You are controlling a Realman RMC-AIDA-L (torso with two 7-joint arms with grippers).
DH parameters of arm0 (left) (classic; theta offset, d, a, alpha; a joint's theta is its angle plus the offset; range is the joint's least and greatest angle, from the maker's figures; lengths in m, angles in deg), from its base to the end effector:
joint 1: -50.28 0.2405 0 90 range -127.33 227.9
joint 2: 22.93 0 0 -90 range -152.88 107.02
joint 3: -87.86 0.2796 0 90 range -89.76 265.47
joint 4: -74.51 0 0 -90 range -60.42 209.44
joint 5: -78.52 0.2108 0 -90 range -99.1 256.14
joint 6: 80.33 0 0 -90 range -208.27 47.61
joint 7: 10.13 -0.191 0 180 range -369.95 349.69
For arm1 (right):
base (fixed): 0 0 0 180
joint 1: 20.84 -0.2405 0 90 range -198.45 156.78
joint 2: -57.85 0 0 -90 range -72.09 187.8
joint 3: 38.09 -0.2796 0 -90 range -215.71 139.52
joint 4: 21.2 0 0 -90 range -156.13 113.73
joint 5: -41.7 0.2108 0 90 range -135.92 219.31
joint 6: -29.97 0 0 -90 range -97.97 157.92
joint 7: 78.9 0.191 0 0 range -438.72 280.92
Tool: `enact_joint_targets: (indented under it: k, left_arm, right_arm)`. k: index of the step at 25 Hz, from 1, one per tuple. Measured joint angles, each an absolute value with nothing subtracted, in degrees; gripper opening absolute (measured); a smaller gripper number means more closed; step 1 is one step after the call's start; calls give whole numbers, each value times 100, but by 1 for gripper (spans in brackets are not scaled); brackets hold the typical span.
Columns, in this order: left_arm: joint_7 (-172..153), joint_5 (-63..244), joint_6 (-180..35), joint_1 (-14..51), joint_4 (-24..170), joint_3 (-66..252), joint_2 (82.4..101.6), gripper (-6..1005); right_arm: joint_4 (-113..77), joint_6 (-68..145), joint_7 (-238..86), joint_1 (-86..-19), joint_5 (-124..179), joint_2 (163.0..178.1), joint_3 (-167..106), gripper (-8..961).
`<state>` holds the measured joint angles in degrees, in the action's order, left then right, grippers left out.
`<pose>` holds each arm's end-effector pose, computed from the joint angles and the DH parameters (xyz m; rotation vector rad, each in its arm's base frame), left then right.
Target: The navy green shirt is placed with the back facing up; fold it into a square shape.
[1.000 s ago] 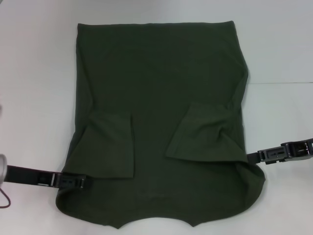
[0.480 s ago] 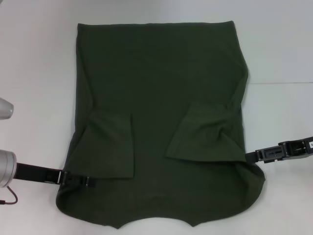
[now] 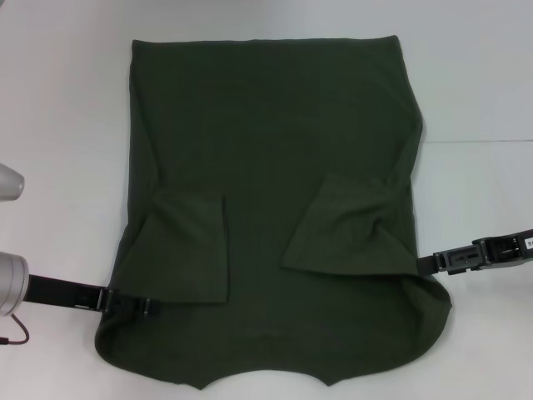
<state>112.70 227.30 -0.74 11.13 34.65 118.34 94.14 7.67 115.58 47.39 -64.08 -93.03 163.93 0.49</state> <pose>-0.3233 0.3936 -0.0373 -2.3803 -1.5044 -0.1060 0.2920 0.4125 0.0030 -2.4813 1.5873 0.2285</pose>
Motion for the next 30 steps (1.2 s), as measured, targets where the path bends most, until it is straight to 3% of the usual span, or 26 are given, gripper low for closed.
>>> enact_joint_targets:
  k: [8,14,18,27,30]
  left_arm:
    - [11357,22850,-266,1081,3498,11998,9414,891]
    - [11359,22844,-281,1060,3490,11994,9414,693]
    - [11355,22850,-296,1044,3487,12009,9414,447]
    - [11446,22919,-419,1026,3473,12056,9397,255]
    - [11443,22940,-412,1002,3473,12074,9395,124]
  right_arm:
    - [765,11532,4740,-6440,-9303,16393,50,929]
    - [762,11531,4734,-6450,-9304,16381,55,929]
    - [763,11531,4734,-6460,-9303,16368,58,929]
    - [762,11526,4712,-6492,-9304,16367,58,929]
    - [762,11522,4727,-6493,-9304,16367,59,929]
